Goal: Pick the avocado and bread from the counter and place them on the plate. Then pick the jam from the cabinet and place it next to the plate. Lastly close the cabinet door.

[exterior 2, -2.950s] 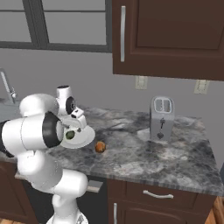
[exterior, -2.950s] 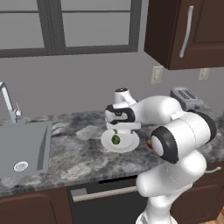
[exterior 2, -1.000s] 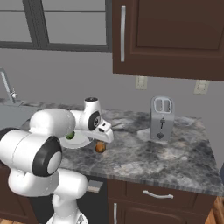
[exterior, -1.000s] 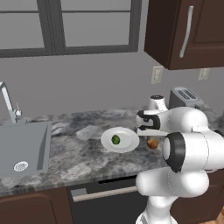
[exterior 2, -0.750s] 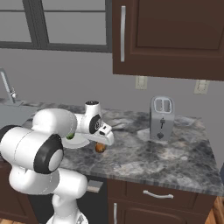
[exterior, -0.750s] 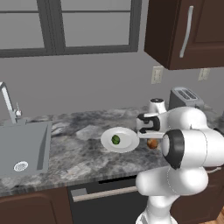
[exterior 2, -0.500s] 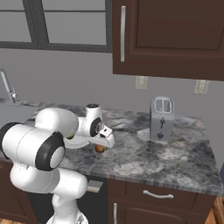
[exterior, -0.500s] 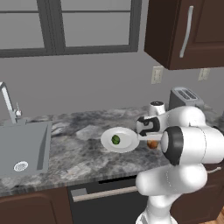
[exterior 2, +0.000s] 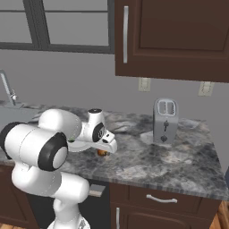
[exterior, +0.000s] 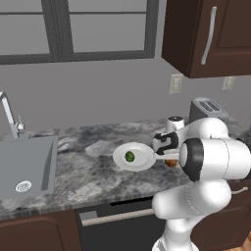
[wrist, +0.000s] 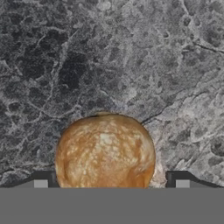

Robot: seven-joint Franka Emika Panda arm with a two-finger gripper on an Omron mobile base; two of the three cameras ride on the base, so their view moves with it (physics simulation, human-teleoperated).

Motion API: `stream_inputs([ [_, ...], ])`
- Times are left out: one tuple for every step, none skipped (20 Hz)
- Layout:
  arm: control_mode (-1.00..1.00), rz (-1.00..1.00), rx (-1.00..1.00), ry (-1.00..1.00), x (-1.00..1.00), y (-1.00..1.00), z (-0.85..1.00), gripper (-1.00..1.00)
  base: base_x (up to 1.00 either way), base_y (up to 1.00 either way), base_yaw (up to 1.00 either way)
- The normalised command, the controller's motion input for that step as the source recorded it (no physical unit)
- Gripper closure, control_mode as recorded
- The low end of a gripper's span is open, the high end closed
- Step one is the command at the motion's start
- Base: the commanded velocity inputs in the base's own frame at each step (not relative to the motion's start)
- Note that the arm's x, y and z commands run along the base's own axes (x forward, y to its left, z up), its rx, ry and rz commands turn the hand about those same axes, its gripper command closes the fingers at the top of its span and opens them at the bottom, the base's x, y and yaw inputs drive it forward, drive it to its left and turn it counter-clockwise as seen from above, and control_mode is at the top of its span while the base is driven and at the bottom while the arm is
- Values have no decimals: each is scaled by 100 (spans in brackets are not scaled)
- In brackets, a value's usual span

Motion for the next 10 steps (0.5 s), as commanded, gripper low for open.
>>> stream_inputs([
  [-100,0,0,0,0,0,0,100,0,0,0],
  [-100,0,0,0,0,0,0,100,0,0,0],
  [-100,0,0,0,0,0,0,100,0,0,0],
  [-100,0,0,0,0,0,2,100,0,0,0],
  [-100,0,0,0,0,0,18,100,0,0,0],
  [-100,0,0,0,0,0,31,100,0,0,0],
  [-100,0,1,0,0,0,59,100,0,0,0],
  [-100,0,3,0,0,0,76,100,0,0,0],
  [-100,0,4,5,0,0,97,100,0,0,0],
  [-100,0,3,0,0,0,100,100,0,0,0],
])
